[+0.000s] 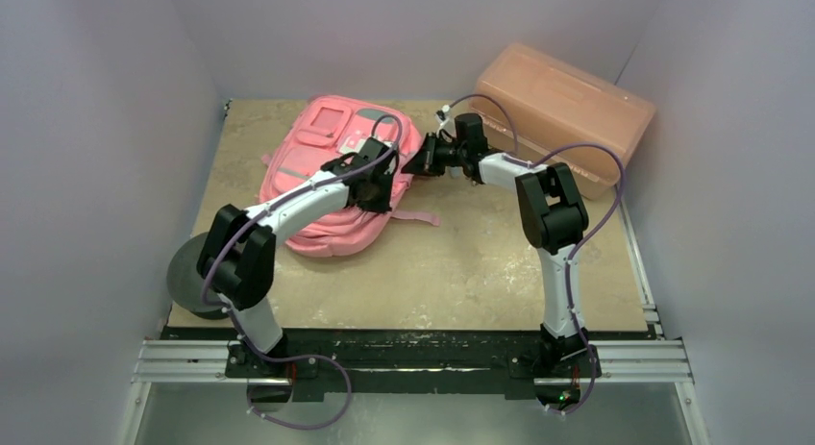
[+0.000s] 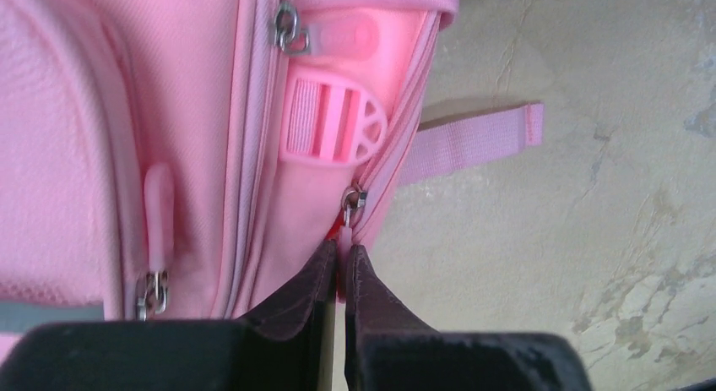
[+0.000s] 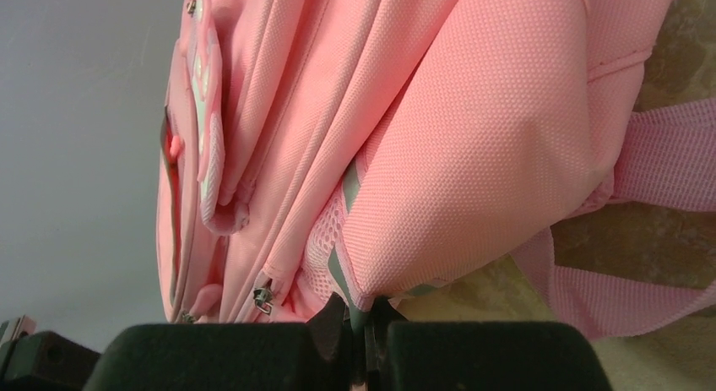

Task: Pack the student bag
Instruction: Zip the student bag at the center of the board.

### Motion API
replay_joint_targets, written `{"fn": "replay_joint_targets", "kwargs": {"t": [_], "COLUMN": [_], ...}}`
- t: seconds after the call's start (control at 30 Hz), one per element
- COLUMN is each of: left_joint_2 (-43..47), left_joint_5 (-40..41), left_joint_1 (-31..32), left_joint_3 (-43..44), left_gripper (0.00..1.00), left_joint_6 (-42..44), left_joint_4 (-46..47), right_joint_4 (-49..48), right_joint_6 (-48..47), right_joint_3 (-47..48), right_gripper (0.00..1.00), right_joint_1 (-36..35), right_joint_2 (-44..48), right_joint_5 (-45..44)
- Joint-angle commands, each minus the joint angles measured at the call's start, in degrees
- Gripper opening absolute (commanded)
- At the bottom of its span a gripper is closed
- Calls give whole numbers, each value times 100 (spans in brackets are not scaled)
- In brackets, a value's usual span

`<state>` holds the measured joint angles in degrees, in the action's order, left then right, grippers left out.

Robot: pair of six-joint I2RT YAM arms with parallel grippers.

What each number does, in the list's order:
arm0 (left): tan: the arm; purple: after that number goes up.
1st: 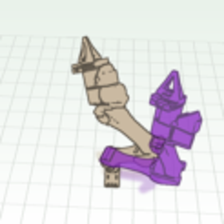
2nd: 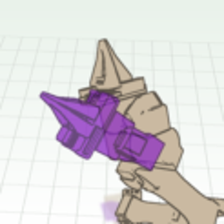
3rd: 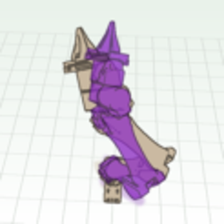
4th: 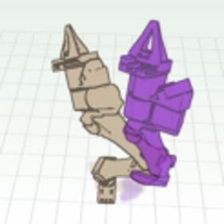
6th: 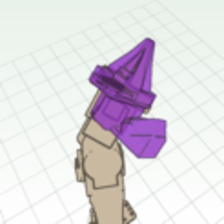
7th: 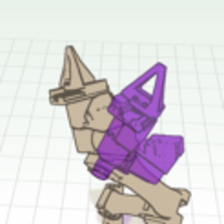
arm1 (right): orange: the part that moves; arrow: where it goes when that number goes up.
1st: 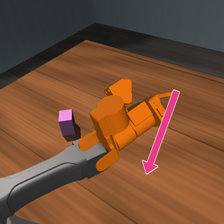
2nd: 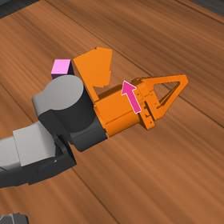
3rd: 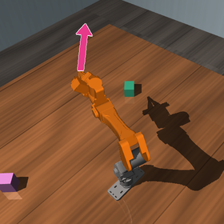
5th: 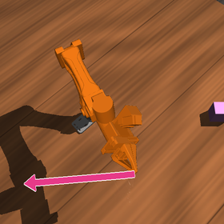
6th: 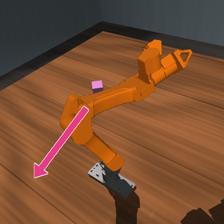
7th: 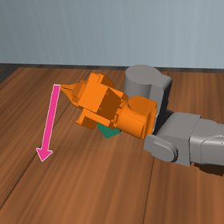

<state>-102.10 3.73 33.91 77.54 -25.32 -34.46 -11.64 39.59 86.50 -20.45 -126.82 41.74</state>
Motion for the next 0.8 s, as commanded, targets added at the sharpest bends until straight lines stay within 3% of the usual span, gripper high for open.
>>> {"fn": "replay_joint_targets", "kwargs": {"t": [0.0, 0.3, 0.33, 0.37, 0.47, 0.53, 0.63, 0.77], "left_joint_2": [842, 1509, 1491, 1465, 1323, 1239, 1173, 1173], "left_joint_5": [594, 778, 730, 720, 739, 776, 709, 455], "left_joint_1": [231, 591, 595, 592, 594, 591, 594, 592], "left_joint_3": [-753, -1496, -1473, -1418, -1131, -951, -800, -691], "left_gripper": [0, 0, 0, 0, 0, 0, 0, 0], "left_joint_6": [180, -216, -248, -275, -291, -263, -201, -168], "left_joint_4": [-234, 0, 67, 119, 151, 177, 276, 377], "right_joint_4": [256, 1550, 1983, 2256, 1990, 2056, 1916, 548], "right_joint_6": [-353, -960, -1091, -1063, -874, -753, -413, 676], "right_joint_3": [998, 3163, 3407, 3360, 2114, 1491, 684, -665], "right_gripper": [0, 0, 6, 18, 48, 57, 60, 60], "right_joint_1": [167, 156, 150, 140, 41, -20, -29, -302], "right_joint_2": [-5, -1203, -1313, -1254, -362, 256, 945, 1462], "right_joint_5": [-733, -988, -918, -906, -1115, -1460, -1387, -765]}}
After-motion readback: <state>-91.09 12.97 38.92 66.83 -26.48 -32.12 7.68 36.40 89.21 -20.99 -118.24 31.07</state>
